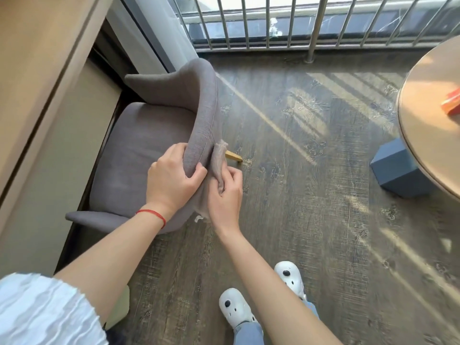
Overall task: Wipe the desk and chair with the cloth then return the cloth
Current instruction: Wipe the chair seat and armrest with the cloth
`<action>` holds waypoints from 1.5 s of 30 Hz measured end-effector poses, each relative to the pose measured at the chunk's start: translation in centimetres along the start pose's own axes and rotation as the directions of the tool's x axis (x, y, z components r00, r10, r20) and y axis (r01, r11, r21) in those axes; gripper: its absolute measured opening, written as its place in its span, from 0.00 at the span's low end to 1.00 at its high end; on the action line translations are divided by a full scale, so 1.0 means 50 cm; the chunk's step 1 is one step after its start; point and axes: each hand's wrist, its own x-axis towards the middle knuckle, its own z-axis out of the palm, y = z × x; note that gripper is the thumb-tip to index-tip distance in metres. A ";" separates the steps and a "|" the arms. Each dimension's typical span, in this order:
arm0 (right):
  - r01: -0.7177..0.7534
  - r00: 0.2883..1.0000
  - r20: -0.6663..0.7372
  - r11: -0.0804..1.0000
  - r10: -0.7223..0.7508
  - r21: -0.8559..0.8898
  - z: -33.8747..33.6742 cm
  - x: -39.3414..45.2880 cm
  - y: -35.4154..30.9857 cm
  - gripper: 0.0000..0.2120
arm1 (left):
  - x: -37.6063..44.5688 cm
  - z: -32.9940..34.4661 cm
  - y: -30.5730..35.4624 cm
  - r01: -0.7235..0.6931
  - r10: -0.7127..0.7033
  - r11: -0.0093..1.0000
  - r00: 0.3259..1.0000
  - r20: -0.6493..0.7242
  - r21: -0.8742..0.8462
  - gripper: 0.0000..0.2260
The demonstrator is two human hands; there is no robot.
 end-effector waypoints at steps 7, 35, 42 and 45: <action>-0.023 1.000 0.020 0.977 0.019 0.214 0.043 0.072 -0.046 0.16 | 0.003 0.001 -0.004 -0.008 0.008 1.000 1.000 0.010 -0.020 0.12; -0.400 0.916 0.108 0.896 0.386 0.194 0.031 0.146 -0.020 0.14 | -0.002 -0.008 -0.001 0.013 -0.013 0.998 1.000 0.007 -0.069 0.16; 0.185 0.982 0.001 0.950 -0.191 0.254 0.046 0.051 -0.048 0.21 | 0.002 -0.012 0.000 0.035 -0.030 0.995 0.998 0.052 -0.091 0.16; -0.101 0.994 -0.013 0.950 0.110 0.294 0.072 0.076 -0.038 0.10 | 0.002 -0.010 -0.003 0.020 -0.015 0.997 0.998 0.057 -0.074 0.19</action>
